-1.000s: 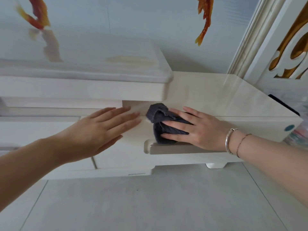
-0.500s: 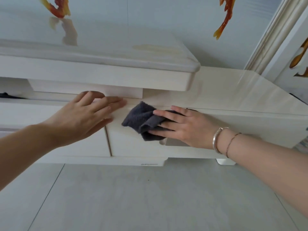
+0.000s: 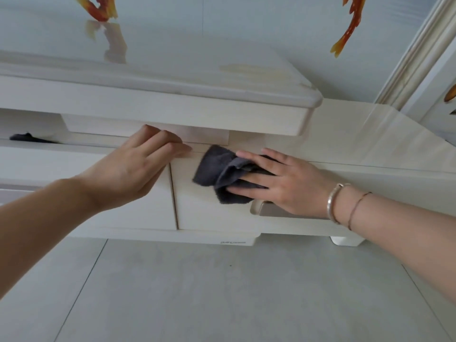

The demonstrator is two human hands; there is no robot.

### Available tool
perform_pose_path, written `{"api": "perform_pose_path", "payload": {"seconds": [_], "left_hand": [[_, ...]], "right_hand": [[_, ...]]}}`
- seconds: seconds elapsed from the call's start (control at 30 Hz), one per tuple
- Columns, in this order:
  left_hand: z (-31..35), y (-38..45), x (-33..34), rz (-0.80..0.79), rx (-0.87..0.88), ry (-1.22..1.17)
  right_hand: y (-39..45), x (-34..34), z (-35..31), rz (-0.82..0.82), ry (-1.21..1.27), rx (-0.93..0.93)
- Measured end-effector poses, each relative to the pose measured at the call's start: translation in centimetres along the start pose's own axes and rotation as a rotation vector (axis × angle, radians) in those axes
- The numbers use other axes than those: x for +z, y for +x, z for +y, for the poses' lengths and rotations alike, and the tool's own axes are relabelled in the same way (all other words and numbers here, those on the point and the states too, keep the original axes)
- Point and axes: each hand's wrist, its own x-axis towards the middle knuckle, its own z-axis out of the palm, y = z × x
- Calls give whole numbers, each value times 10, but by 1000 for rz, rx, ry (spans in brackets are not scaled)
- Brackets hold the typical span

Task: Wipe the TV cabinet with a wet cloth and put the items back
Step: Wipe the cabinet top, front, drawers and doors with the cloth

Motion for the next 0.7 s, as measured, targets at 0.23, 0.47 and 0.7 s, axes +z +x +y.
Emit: {"api": "perform_pose_path", "payload": {"seconds": [0.23,0.47,0.7], "left_hand": [[-9,-17,-8,-19,-154,112],[-14,-17,-8,-22,-170,78],[-15,-16,-6,-1,-178,40]], "right_hand": [[2,-2,-3,26,-62,14],[51,-3,-28,-4,-29,44],[45,10,-46,26,45,-70]]}}
